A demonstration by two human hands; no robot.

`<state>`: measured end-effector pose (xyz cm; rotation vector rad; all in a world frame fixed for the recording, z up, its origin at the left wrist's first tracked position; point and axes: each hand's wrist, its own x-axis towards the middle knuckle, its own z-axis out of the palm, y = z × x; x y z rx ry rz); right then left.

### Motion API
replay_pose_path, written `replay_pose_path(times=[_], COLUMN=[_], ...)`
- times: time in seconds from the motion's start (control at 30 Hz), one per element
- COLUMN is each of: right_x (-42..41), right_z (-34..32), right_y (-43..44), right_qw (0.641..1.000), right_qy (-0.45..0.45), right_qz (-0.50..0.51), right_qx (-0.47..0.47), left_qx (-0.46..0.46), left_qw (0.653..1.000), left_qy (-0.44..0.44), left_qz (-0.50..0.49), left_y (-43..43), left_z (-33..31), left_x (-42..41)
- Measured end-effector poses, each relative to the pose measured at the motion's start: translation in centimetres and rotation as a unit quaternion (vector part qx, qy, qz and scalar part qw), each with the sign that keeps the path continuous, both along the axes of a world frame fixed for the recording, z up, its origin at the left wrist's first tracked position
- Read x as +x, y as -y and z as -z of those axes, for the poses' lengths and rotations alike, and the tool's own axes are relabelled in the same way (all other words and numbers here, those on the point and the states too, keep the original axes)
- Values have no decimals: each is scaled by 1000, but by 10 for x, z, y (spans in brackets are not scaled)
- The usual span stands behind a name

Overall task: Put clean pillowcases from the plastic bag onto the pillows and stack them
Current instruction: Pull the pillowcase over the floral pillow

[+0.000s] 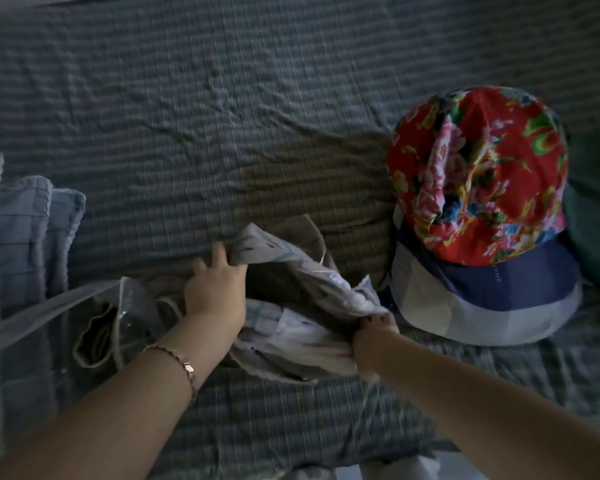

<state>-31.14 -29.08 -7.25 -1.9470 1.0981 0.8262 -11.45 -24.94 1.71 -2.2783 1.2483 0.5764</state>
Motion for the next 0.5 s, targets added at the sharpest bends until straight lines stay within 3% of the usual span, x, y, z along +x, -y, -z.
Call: replay_pose_path(times=[0.03, 0.1, 0.13, 0.17, 0.23, 0.27, 0.3, 0.4, 0.5], right_x=[-2, -18, -23, -30, -48, -53, -59, -59, -56], right_z=[-8, -8, -26, -30, -48, -52, -58, -57, -17], right_y=[3, 26, 42, 60, 120, 146, 182, 258, 279], right_qw=[992, 985, 984, 986, 927, 902, 903, 913, 920], right_qy=[1, -23, 16, 59, 145, 148, 78, -92, -115], right_qz=[-130, -171, -161, -43, 99, 147, 187, 308, 270], right_qx=[-6, -18, -71, -150, -333, -378, -378, -251, -258], left_qx=[-16, -28, -22, -23, -28, -36, -45, -40, -80], left_qw=[999, 991, 986, 984, 981, 980, 980, 977, 964], left_qy=[-38, -112, -137, -144, -152, -154, -151, -139, -165], left_qz=[-18, -73, -88, -104, -114, -117, -122, -156, -195], left_y=[2, 11, 18, 26, 47, 54, 65, 89, 103], left_z=[5, 12, 12, 15, 17, 16, 18, 21, 38], left_x=[-7, -20, -29, -36, -57, -61, -70, -88, -96])
